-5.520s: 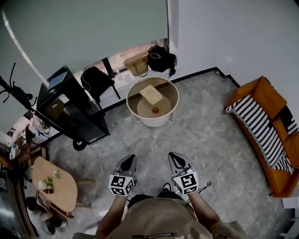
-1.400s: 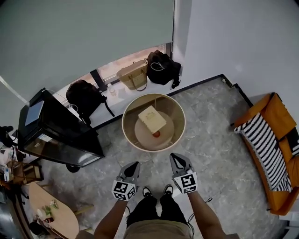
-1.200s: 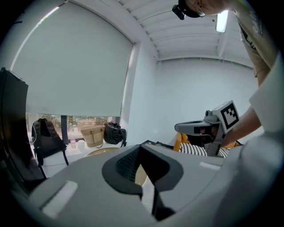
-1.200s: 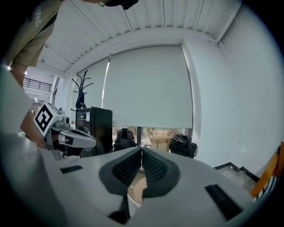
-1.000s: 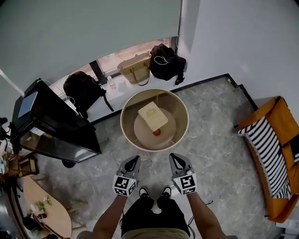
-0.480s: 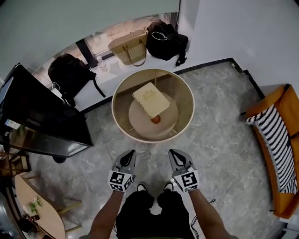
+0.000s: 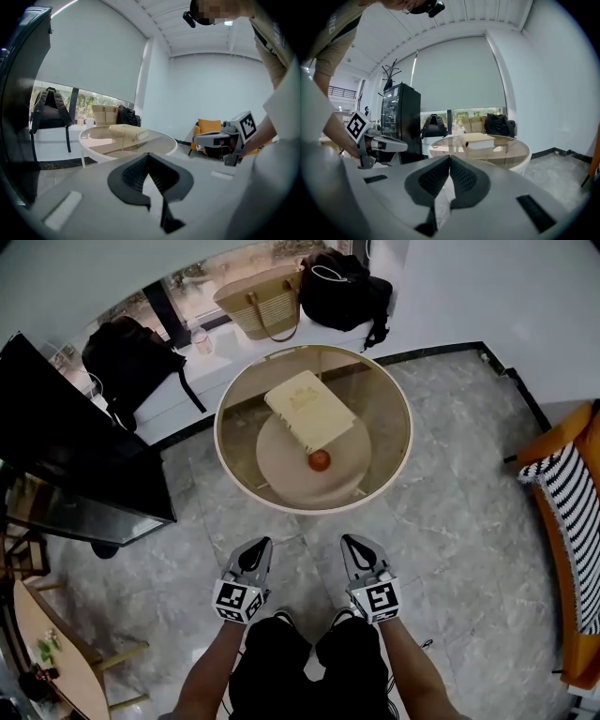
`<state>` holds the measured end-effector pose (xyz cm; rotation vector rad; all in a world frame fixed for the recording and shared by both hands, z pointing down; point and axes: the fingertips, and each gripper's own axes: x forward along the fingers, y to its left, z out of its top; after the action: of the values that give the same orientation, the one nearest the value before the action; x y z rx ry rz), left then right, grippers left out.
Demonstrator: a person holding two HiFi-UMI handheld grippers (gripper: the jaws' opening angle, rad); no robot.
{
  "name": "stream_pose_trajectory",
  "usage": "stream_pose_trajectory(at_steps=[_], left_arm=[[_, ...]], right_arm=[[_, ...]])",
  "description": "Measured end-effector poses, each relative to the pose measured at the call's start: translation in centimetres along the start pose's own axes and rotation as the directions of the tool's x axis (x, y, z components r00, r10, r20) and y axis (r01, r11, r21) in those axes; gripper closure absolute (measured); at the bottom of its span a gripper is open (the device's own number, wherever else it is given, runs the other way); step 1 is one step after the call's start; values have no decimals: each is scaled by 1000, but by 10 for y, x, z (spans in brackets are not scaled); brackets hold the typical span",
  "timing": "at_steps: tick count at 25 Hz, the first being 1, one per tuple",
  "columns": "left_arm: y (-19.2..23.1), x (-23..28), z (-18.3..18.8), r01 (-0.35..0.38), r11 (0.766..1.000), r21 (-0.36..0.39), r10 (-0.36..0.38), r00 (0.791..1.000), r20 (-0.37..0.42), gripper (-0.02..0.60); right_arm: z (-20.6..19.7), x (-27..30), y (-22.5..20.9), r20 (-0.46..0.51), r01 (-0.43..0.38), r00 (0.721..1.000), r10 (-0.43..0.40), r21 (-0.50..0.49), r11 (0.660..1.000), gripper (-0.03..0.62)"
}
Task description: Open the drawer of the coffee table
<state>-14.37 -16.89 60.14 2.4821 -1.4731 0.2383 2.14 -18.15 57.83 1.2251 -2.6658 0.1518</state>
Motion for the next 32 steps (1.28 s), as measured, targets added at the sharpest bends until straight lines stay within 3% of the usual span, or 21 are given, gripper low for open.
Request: stream_pose_trajectory(at_steps=[9,14,19,27,32], left_arm=[[39,48,-113,-22,1000,14,22,1000,-11,577],[39,72,-159,9,998,69,-8,1000,-13,577],[47,95,-187,19,995,101,-20,1000,10,577],[56,115,-242,27,996,80,-28,1000,5,577],[57,120,-261,26,997,76,-26,1000,3,577]], right_arm=[[-117,50,-2,26,-29,999,30,-34,999,588],[-171,76,-4,34,-36,999,38,-51,998,588],[-202,100,-14,69,-1,998,6,-75,997,588],[-251,117,-27,72,25,997,-19,-89,996,588],[-246,111,-28,90,50,995,-43,-76,996,588]])
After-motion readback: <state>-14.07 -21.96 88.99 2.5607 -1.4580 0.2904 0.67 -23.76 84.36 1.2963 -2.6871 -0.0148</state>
